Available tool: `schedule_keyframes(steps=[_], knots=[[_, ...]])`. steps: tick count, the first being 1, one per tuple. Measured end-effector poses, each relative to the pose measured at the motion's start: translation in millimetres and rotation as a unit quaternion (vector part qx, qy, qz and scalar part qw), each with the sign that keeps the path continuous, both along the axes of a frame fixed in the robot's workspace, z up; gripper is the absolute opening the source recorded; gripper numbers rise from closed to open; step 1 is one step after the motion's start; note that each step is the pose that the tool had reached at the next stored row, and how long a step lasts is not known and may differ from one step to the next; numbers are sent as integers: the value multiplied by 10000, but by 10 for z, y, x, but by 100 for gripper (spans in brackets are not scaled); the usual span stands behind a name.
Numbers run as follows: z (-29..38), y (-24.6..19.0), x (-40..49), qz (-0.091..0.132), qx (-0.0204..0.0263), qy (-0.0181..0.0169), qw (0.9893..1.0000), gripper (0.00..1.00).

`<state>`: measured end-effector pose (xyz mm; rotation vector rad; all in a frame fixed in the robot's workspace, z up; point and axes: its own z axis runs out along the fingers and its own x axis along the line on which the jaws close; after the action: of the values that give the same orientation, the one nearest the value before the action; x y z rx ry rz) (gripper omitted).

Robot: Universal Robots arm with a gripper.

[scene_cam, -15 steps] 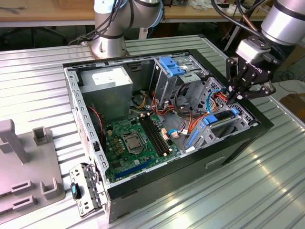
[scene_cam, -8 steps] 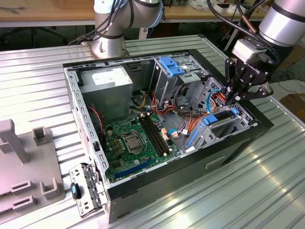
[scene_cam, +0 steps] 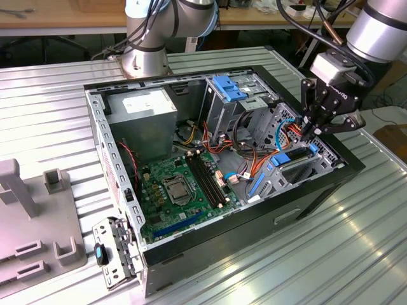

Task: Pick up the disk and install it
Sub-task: 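Insert the first disk wire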

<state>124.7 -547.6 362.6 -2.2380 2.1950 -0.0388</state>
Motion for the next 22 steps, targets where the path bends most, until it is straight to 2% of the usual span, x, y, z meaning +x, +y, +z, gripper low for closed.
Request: schedule_keyframes(steps=[7, 12, 14, 17, 18, 22], knots=[[-5, -16, 0, -21, 1, 0, 10000, 17], [-21, -21, -2, -261, 1, 0, 9997, 17], [-25, -39, -5, -262, 11, 0, 9997, 17], [-31, -109, -9, -262, 35, 1, 9997, 17], [-35, -119, -12, -262, 37, 1, 9996, 17], [-94, -121, -44, -262, 37, -15, 9996, 17]])
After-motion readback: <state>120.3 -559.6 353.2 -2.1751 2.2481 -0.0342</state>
